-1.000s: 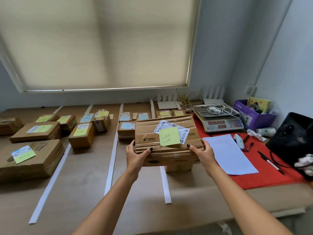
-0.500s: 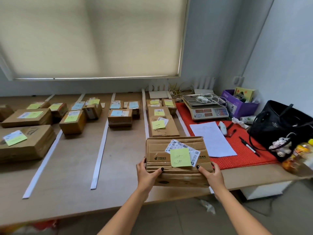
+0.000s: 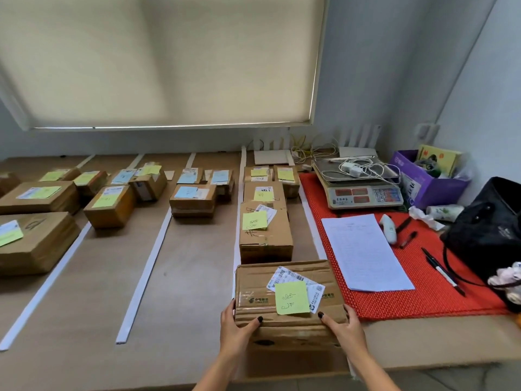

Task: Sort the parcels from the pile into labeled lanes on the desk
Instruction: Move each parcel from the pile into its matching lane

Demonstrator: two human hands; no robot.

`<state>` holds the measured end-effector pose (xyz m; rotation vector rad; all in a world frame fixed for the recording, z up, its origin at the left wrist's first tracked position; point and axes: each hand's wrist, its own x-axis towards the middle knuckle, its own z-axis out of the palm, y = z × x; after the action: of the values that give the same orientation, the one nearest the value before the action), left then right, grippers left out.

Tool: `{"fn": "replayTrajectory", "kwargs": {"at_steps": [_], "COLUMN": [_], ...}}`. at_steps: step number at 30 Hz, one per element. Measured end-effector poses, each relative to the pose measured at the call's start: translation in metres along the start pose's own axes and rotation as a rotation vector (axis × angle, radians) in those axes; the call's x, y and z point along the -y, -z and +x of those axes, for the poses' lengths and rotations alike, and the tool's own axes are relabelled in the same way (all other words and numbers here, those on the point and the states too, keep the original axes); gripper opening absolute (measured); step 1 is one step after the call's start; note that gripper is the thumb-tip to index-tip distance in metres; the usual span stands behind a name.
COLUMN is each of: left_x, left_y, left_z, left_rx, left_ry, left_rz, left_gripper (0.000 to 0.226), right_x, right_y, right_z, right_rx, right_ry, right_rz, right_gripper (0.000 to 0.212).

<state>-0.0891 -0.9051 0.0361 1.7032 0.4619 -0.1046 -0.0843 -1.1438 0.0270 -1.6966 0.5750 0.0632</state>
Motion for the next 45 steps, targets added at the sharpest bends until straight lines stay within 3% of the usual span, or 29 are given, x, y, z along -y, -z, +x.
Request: {"fn": "replayTrajectory", "kwargs": {"at_steps": [20,25,29,36,45], "left_x": [0.009,-0.005,-0.040,-0.103,-0.131], "left_y": [-0.026,-0.013,0.011,0.079,0.212], "left_z": [0.065,0.067,0.072,0.080,0.095], "left_rx": [-0.029,-0.065,-0.079,-0.112,-0.079], "left_ry": [0.052,0.112,0.032,-0.110,-0.240], "left_rz": [0.084,0.030,0.047,0.047,0.047], "left_gripper": [0.084,0.072,0.068,0.064,0.064], "right_x": [-0.010,0.007,0.046,0.128,0.190], "right_y": [-0.019,-0.014,-0.022,-0.089,-0.248], "right_z": [0.080,0.076,0.073,0.049,-0.032], "right_rx": [-0.043,-0.068,-0.027,0.087,0.111], "right_ry": [-0.130,-0.013,0.145,0.373,0.559], "right_rz": [0.018,-0.134,-0.228,-0.307,-0.318], "right_gripper": [0.075,0.085,0.080,0.077,0.084]}}
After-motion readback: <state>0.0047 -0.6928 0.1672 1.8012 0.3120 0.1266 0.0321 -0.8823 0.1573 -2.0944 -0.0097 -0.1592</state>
